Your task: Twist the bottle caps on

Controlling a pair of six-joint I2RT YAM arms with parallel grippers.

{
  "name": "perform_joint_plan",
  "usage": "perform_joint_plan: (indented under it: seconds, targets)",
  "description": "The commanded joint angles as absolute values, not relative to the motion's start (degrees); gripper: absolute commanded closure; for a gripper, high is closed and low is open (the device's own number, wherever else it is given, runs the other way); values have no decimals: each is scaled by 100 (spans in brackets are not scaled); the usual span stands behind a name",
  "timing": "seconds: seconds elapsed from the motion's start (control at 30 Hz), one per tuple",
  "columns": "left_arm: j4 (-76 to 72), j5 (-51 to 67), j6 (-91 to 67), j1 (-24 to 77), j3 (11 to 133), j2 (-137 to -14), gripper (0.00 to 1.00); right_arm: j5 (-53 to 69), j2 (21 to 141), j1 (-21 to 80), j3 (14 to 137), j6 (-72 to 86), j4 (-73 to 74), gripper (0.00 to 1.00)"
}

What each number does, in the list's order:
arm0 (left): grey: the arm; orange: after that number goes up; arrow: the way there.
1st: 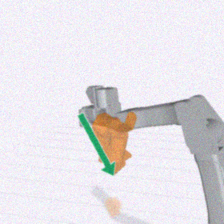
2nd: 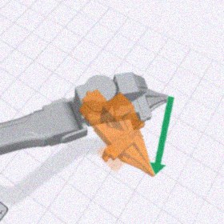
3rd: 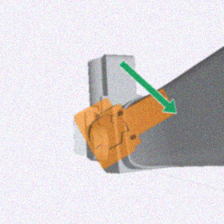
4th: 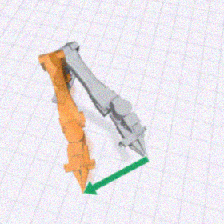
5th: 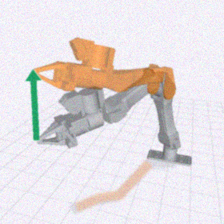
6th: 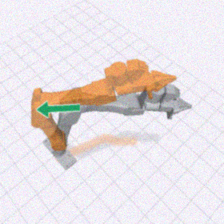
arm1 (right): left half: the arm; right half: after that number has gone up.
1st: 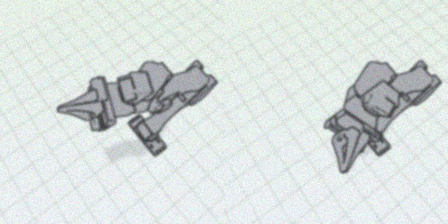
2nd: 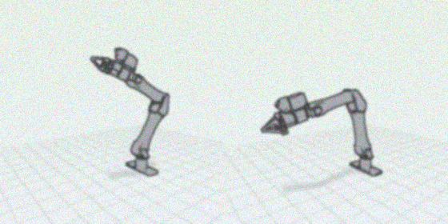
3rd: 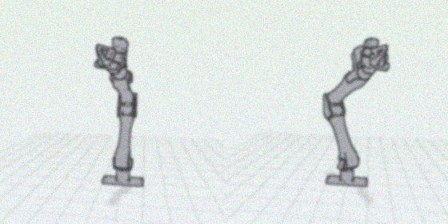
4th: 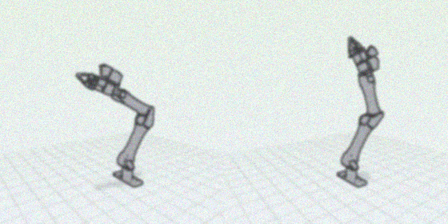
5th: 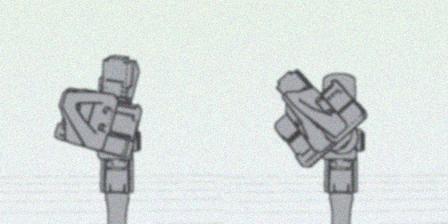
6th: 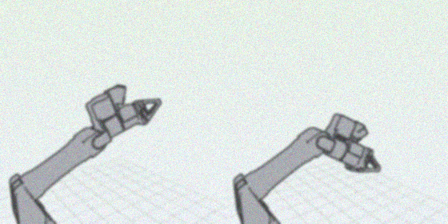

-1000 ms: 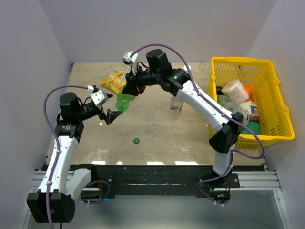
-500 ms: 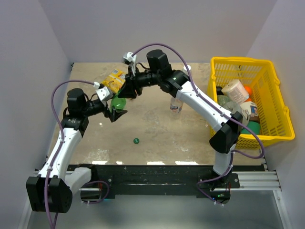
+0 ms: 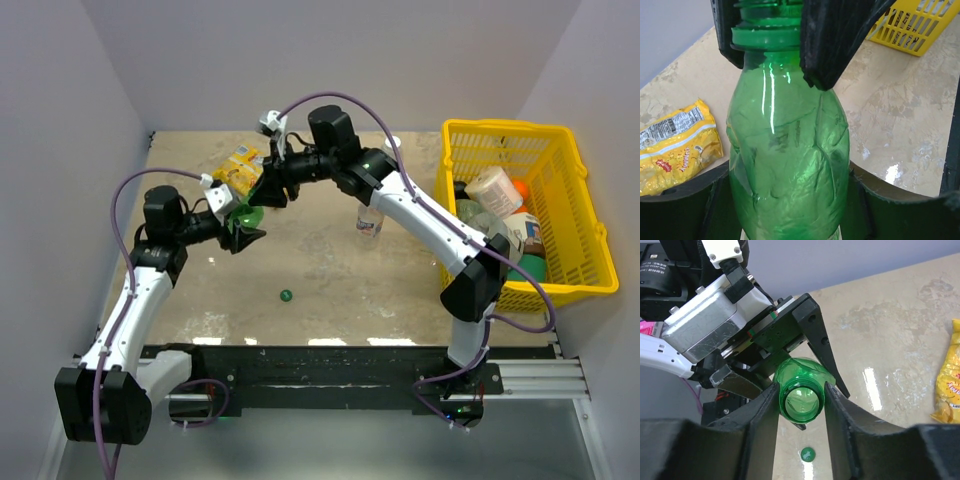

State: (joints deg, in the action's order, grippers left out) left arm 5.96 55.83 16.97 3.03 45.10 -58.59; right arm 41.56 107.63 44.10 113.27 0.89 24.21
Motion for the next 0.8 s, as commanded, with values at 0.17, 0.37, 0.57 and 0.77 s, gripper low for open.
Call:
perform_joint_plan:
  seconds: [0.17,0.37,0.57,0.77]
  targets:
    - [1414,5502,2733,316,4650,-5625,88,4149,9557,3420,11234,72,2311,23]
    - [1661,5282,2971,316,4658,-5493,100,4061,8587,3559,8713,-2134,2784,30]
    - [1521,4870,2558,316,4676,-5388,100,2859,8534,4947,6910,-4587,3027,44]
    - [924,3799,1601,308,4518,-5177,100,2532,9481,5326,7075,-4939,2611,49]
